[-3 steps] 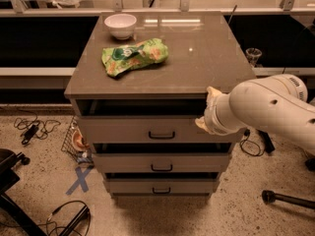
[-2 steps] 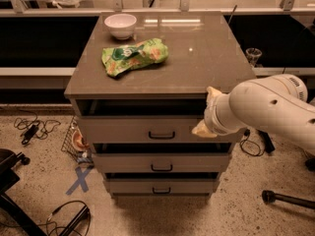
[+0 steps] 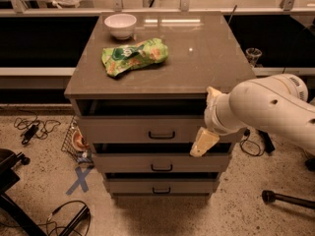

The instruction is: Open top drawer

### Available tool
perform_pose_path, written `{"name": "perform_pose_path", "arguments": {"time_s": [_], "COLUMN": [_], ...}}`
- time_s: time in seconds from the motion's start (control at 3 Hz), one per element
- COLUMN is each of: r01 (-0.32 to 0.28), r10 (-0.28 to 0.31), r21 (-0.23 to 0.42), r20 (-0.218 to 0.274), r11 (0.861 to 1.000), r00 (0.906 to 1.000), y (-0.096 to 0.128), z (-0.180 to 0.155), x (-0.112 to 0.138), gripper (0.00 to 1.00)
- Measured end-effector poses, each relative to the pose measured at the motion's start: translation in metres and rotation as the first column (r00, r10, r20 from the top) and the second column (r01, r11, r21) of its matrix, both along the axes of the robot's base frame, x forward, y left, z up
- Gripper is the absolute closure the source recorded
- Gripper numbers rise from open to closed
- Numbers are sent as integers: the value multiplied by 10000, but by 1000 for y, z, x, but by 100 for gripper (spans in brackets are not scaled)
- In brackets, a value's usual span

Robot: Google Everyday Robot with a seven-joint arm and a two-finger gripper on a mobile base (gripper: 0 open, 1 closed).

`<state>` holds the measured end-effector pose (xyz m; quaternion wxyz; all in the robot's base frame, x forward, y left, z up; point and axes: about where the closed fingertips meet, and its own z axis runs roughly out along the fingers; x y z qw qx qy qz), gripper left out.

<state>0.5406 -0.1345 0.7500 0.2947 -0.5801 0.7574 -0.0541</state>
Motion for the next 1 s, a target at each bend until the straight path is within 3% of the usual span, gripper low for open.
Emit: {"name": "perform_pose_path", "arguments": {"time_s": [0.33, 1.0], "r01": [-99, 27], "r10": [103, 105], "r21": [-254, -1254], "r20": [165, 1048], "r11": [9996, 9921], "r00": [9998, 9944], "y": [1, -13], "z": [19, 118], "x": [9, 43], "gripper": [0, 0]}}
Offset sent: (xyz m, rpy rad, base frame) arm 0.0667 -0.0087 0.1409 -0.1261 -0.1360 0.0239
